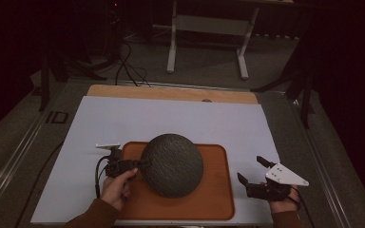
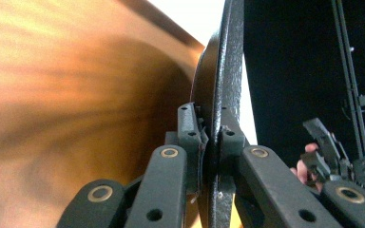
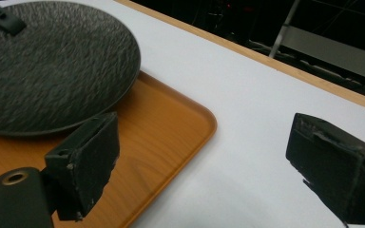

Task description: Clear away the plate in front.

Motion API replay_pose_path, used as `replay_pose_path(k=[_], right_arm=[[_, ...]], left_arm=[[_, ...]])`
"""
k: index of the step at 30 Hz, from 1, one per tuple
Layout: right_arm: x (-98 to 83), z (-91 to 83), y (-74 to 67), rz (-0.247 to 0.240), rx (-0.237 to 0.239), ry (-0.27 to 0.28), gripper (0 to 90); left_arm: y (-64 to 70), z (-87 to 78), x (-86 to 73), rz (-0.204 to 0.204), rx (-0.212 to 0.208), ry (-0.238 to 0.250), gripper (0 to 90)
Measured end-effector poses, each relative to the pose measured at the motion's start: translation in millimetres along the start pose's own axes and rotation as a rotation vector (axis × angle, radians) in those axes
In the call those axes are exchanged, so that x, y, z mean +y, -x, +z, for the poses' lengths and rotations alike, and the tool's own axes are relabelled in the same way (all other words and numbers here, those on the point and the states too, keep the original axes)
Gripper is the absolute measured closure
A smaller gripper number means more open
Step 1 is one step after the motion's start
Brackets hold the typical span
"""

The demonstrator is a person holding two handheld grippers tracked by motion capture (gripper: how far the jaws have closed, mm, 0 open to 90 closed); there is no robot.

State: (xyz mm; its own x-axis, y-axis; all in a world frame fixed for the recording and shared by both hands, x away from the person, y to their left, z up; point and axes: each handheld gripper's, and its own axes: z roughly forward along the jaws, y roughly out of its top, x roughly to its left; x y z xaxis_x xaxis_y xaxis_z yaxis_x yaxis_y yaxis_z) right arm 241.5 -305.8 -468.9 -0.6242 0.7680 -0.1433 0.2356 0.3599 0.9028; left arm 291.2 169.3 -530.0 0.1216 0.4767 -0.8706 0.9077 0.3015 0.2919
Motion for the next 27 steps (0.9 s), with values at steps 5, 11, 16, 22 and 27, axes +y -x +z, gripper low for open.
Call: replay_pose_path(k=[5, 11, 16, 22, 27], right_arm=[[0.1, 0.0, -0.1, 0.0, 0.002, 0.0, 10.5], [0.3, 0.7, -0.3, -0.005, 0.005, 0.001, 10.5], [0.2, 0.6, -0.2, -0.005, 0.006, -0.001, 10.5], [0.6, 1.3, -1.0, -0.008, 0.008, -0.004, 10.5], [0.6, 1.6, -1.0, -0.009, 0.011, -0.004, 10.4]], left_arm=[[-4.4, 5.6, -9.9, -0.018, 0.006, -0.046, 85.0], [-8.8, 11.8, -7.3, -0.021, 0.001, -0.09, 85.4], [-6.0, 13.2, -5.8, 0.041, 0.066, -0.112, 82.3], [-1.9, 14.6, -6.9, 0.093, 0.133, -0.146, 76.3], [-4.4, 16.9, -6.8, 0.107, 0.167, -0.163, 72.3]])
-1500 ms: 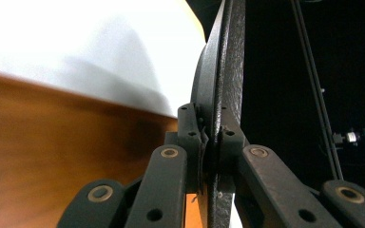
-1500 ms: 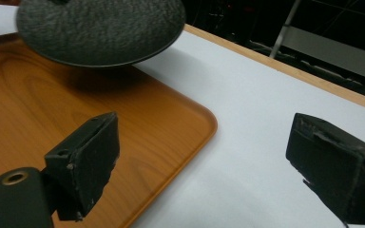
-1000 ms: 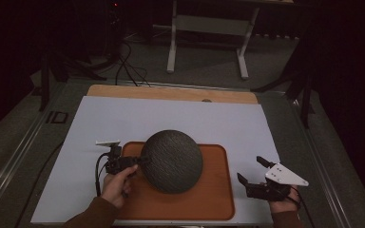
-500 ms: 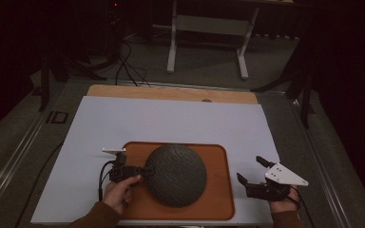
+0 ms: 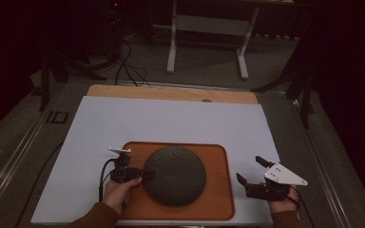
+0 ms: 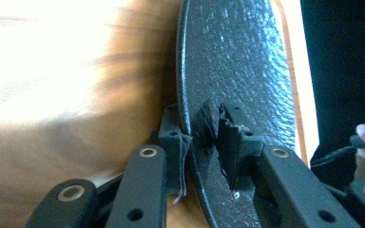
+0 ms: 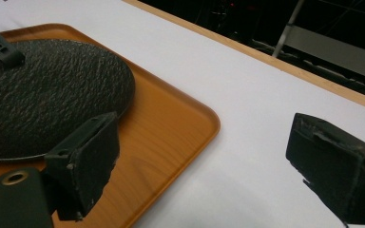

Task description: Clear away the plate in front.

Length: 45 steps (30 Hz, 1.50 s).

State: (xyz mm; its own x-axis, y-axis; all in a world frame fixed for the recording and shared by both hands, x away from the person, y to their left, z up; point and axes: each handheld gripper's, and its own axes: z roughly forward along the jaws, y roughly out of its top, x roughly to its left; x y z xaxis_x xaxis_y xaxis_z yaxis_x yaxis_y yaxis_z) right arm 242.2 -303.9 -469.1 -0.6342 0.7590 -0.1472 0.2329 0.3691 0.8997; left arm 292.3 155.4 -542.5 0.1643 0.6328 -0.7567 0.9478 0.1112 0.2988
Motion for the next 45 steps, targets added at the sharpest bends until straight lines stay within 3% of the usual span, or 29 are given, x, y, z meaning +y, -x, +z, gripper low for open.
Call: replay_pose_path(k=[12, 13, 16, 19, 21, 23, 24, 35, 41, 45], right_arm=[[0.1, 0.3, -0.2, -0.002, 0.004, -0.001, 10.5], [0.1, 0.3, -0.4, 0.0, 0.004, -0.002, 10.5], [0.1, 0.2, -0.2, 0.0, 0.004, -0.002, 10.4], [0.0, 0.3, 0.0, 0.0, 0.004, -0.001, 10.5], [0.0, 0.3, 0.0, 0.0, 0.005, -0.001, 10.5], [0.0, 0.1, 0.0, 0.0, 0.005, 0.0, 10.5], [0.0, 0.0, 0.1, 0.001, 0.005, 0.0, 10.5], [0.2, 0.1, 0.1, 0.0, 0.006, 0.0, 10.5], [0.2, 0.1, 0.0, 0.0, 0.007, -0.001, 10.5], [0.2, -0.1, 0.1, 0.0, 0.006, 0.0, 10.5]], left_arm=[[3.5, 1.1, -0.1, 0.05, 0.014, 0.005, 64.8], [8.1, 0.9, 1.0, 0.101, 0.049, -0.007, 64.0], [16.4, 1.4, 1.1, 0.178, 0.109, -0.016, 61.3], [18.0, 1.4, 0.7, 0.193, 0.124, -0.018, 60.5], [20.6, 0.7, 1.3, 0.221, 0.156, -0.019, 60.3], [26.0, -2.4, 2.2, 0.287, 0.259, 0.002, 57.4], [27.0, -3.9, 2.7, 0.316, 0.279, 0.004, 58.0], [35.8, -4.7, 2.4, 0.409, 0.349, 0.02, 54.5], [36.9, -5.3, 2.9, 0.419, 0.364, 0.033, 51.3], [40.0, -6.1, 3.1, 0.454, 0.398, 0.045, 50.1]])
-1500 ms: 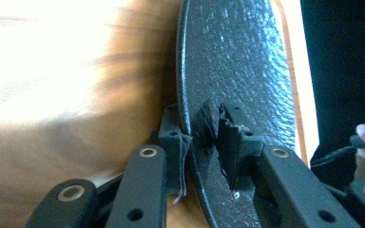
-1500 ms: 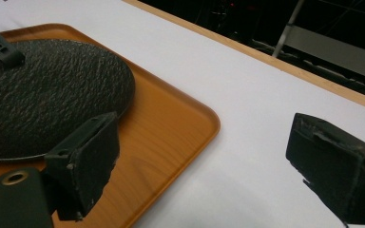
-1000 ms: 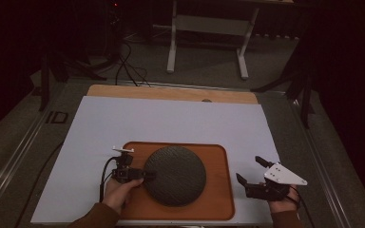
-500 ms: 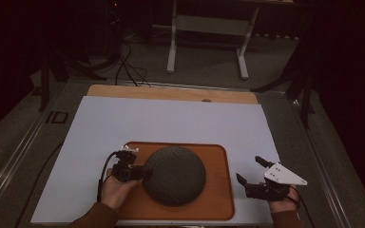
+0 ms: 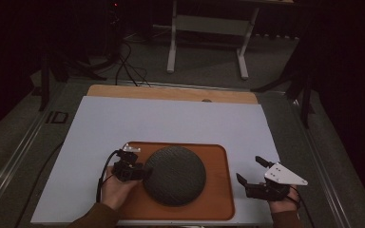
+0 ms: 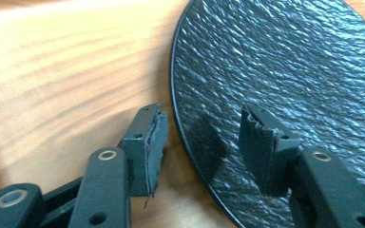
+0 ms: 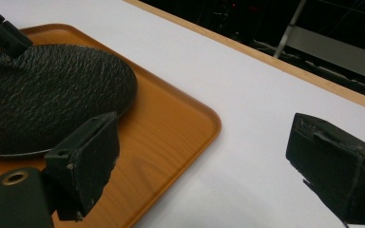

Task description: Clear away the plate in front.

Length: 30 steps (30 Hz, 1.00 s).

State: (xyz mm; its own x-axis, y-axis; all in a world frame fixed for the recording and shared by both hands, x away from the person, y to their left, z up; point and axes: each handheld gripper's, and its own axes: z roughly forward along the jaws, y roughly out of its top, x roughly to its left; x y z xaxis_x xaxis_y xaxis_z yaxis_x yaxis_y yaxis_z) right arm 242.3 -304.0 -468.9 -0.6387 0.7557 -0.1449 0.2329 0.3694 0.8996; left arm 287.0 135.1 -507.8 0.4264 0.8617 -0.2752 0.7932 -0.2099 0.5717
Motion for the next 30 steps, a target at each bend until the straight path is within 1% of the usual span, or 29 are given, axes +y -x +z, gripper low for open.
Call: replay_pose_path(k=[4, 7, 10, 12, 17, 19, 26, 28, 30], right_arm=[[0.0, 0.2, -0.1, -0.001, 0.001, 0.0, 10.5], [0.0, 0.2, 0.0, -0.001, 0.001, 0.0, 10.5], [0.0, 0.3, 0.0, -0.001, 0.001, 0.001, 10.5], [0.0, 0.3, 0.0, -0.001, 0.001, 0.001, 10.5], [0.1, 0.4, 0.2, -0.004, 0.001, 0.0, 10.5], [0.1, 0.5, 0.2, -0.004, 0.001, -0.002, 10.5], [0.1, 0.5, 0.3, -0.005, 0.001, -0.001, 10.5], [0.1, 0.5, 0.3, -0.005, 0.001, -0.001, 10.5], [0.1, 0.5, 0.4, -0.005, 0.001, -0.002, 10.5]], left_arm=[[-0.1, -2.5, 1.7, 0.025, 0.037, 0.013, 48.1], [-0.6, -5.3, 3.1, 0.051, 0.068, 0.032, 46.3], [-0.7, -8.7, 4.6, 0.066, 0.077, 0.055, 44.5], [-0.5, -11.3, 5.5, 0.084, 0.092, 0.072, 43.8], [-0.5, -17.5, 7.8, 0.113, 0.104, 0.111, 42.0], [-0.6, -21.1, 8.4, 0.122, 0.104, 0.139, 41.8], [-4.7, -33.5, 10.7, 0.124, 0.117, 0.193, 41.6], [-6.5, -38.6, 11.4, 0.126, 0.123, 0.218, 41.6], [-8.6, -43.7, 12.0, 0.137, 0.132, 0.24, 41.3]])
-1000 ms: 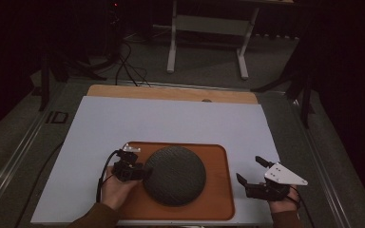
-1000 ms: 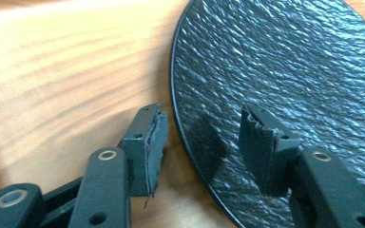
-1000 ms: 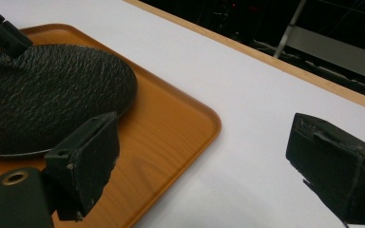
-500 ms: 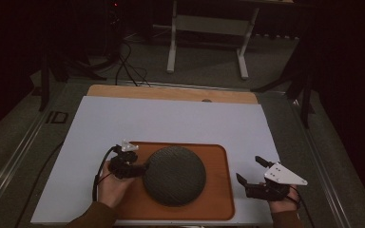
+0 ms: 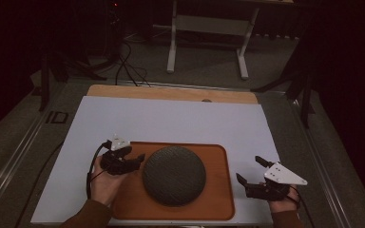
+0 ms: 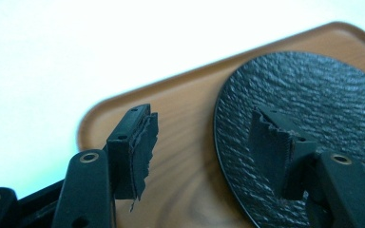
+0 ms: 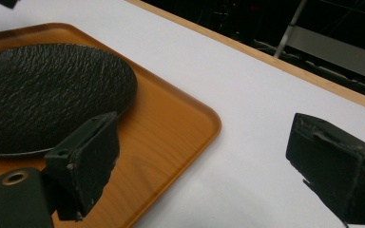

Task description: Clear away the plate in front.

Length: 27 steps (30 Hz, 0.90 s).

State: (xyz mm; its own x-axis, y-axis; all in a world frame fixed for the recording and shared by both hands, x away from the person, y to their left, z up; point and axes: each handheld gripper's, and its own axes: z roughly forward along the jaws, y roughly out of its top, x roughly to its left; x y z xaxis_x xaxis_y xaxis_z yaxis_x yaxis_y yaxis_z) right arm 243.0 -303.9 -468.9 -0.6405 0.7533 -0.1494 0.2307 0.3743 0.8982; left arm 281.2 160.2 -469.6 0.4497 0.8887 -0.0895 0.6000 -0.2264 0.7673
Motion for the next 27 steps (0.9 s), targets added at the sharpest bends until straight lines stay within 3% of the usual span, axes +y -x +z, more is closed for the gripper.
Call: replay_pose_path(k=[12, 18, 27], right_arm=[[0.1, -0.5, 1.0, 0.002, -0.003, 0.003, 10.5], [0.1, -1.4, 1.7, 0.007, -0.007, 0.004, 10.4], [-0.2, -2.9, 3.4, 0.012, -0.013, 0.009, 10.5]], left_arm=[[-17.5, -23.7, 3.8, 0.022, 0.038, 0.1, 34.5], [-22.6, -34.8, 4.7, 0.048, 0.073, 0.134, 29.8], [-32.2, -47.7, 0.2, 0.063, 0.087, 0.185, 23.0]])
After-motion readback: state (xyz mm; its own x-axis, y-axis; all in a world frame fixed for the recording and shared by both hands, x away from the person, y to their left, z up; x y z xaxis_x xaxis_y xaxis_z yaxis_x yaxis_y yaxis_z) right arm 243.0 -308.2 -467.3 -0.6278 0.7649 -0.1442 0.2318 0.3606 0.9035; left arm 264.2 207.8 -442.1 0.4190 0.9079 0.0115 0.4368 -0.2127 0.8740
